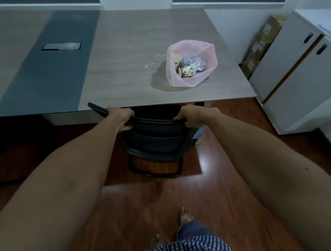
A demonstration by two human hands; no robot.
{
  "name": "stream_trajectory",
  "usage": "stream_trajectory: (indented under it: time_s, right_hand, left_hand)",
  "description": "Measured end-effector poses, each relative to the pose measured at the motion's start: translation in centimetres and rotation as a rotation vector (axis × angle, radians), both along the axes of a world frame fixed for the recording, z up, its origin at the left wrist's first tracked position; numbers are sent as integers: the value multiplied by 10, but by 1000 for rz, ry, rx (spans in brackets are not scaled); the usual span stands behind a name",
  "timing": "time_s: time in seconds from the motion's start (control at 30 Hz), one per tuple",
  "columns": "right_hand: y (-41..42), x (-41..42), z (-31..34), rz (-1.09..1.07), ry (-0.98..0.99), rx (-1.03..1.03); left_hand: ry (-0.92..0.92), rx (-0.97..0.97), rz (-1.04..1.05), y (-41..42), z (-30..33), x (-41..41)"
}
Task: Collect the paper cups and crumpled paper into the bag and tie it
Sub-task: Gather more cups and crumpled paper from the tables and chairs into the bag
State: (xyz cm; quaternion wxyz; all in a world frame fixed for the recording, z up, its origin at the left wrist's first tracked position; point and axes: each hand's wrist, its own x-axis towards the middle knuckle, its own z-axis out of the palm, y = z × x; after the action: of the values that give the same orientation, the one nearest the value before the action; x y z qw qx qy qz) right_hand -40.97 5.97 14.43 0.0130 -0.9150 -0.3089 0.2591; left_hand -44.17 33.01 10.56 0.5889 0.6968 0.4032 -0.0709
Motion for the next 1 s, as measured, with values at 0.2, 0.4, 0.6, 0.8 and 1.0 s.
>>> stream_trajectory:
  time_s: [0.2,0.4,0.6,0.8,1.0]
  right_hand:
    - [-34,24,-8,-128,-218,-39]
    - [-58,49,-7,-225,-341,-153]
    - [-75,76,-11,-252,-418,-182]
    - [-78,77,-14,-267,-421,-164]
    - [-67,70,-10,-330,-372,-150]
  left_hand:
    - [-48,77,3,-4,4,20]
    - [-114,-5,26,-8,-3,40]
    - [-146,-85,23,-26,3,54]
    - [-157,-76,21,-28,6,56]
    - [-76,337,-245,-29,17,43]
